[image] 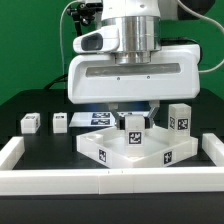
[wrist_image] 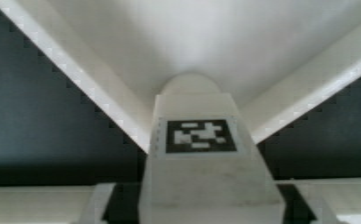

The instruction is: Assemble square table

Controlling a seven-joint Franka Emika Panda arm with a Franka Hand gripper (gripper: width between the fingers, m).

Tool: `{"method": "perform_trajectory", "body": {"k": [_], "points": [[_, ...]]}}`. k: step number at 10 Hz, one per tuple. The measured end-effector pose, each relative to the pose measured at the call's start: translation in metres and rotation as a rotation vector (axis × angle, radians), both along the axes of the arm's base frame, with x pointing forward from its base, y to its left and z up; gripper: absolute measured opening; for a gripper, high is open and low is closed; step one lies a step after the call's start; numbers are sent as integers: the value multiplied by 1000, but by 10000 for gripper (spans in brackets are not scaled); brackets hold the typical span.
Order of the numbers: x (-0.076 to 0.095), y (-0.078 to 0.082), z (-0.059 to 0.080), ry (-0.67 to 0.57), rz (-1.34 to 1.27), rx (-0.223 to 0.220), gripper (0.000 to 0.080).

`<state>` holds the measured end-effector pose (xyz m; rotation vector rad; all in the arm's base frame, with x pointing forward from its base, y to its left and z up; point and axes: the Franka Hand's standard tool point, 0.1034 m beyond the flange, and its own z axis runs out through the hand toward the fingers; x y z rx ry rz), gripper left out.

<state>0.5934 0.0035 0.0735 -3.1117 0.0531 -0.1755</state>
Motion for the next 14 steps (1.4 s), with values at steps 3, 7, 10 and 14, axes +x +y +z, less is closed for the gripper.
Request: {"method": "perform_trajectory", "body": {"k": [3,7,10,14], "points": [[0,0,0,3,-252,29,289],[2,-2,0,0,-657,77,290],[3,-5,0,5,-930,117,290],[6,-3,0,4,-1335,168,291]]}}
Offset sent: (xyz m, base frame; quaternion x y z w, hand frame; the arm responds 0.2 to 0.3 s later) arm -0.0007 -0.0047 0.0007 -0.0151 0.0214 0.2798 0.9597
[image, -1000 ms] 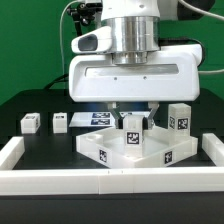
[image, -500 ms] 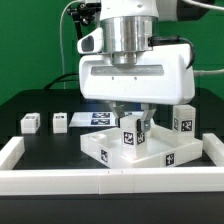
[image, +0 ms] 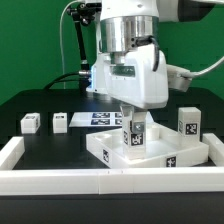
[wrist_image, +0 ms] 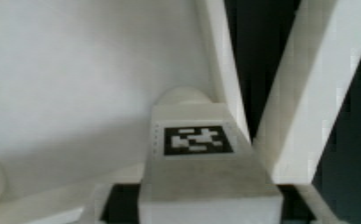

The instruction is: Assemble square table

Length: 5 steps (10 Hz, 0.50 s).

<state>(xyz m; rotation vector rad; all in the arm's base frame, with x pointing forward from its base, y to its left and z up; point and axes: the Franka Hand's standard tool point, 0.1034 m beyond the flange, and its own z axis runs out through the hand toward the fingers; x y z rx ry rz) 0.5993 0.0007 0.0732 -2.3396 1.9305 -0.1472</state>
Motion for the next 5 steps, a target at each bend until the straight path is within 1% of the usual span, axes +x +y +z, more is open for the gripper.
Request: {"method": "perform_trajectory", "body": {"k": [2,3,4,5], "points": [[0,1,0,1,-86,15,291],[0,2,0,1,-90,19,362],[0,2,0,0,-40,12,499],[0,2,0,-2,21,4,499]]}}
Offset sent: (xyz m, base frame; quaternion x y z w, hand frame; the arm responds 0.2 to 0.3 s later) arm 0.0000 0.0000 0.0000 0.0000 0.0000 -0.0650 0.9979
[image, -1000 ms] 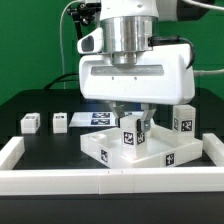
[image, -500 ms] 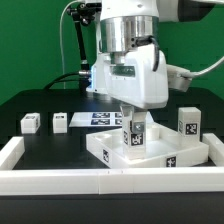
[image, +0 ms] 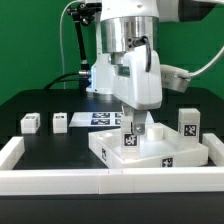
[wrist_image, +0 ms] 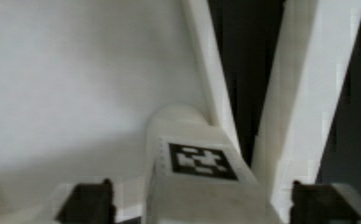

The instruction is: Assemble square table

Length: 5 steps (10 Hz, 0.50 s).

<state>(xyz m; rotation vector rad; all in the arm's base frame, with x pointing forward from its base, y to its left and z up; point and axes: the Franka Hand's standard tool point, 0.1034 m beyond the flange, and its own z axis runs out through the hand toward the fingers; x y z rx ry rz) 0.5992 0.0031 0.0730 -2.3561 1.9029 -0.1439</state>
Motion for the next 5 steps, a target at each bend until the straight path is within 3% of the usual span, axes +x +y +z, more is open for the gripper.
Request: {"method": "perform_trajectory", "body": {"k": [1,5], "points": [[0,1,0,-1,50,-6,621],[0,1,0,-12,484,-69,648]]}}
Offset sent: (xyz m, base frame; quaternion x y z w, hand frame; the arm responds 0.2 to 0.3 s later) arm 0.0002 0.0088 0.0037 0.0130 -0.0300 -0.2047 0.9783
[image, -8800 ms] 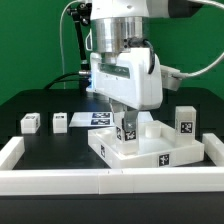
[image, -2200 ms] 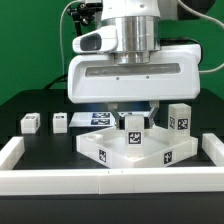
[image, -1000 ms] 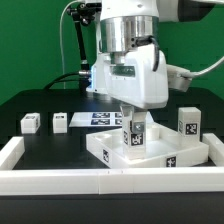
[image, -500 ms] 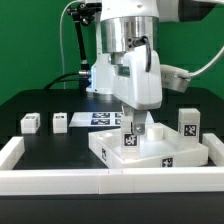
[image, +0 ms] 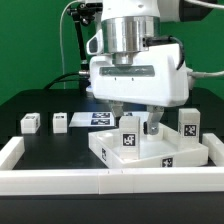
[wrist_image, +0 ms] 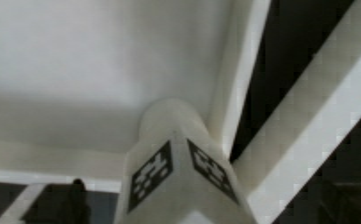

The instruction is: Assemble square table

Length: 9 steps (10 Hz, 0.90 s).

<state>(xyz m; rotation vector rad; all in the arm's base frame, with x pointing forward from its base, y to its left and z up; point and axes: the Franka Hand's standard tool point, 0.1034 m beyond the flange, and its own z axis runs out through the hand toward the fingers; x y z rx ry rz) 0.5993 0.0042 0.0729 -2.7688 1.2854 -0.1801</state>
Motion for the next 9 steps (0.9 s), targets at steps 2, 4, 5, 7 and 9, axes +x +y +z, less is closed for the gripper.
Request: {"method": "perform_trajectory", "body": {"k": [2,4,5,7,9], "points": [[0,0,0,-4,170,-25,649],[0,-2,0,-6,366,-56,649],[0,-4,0,-7,467,-72,649],[0,-5,0,-11,654,-102,649],[1,-5,0,-11,707,-114,649]]}}
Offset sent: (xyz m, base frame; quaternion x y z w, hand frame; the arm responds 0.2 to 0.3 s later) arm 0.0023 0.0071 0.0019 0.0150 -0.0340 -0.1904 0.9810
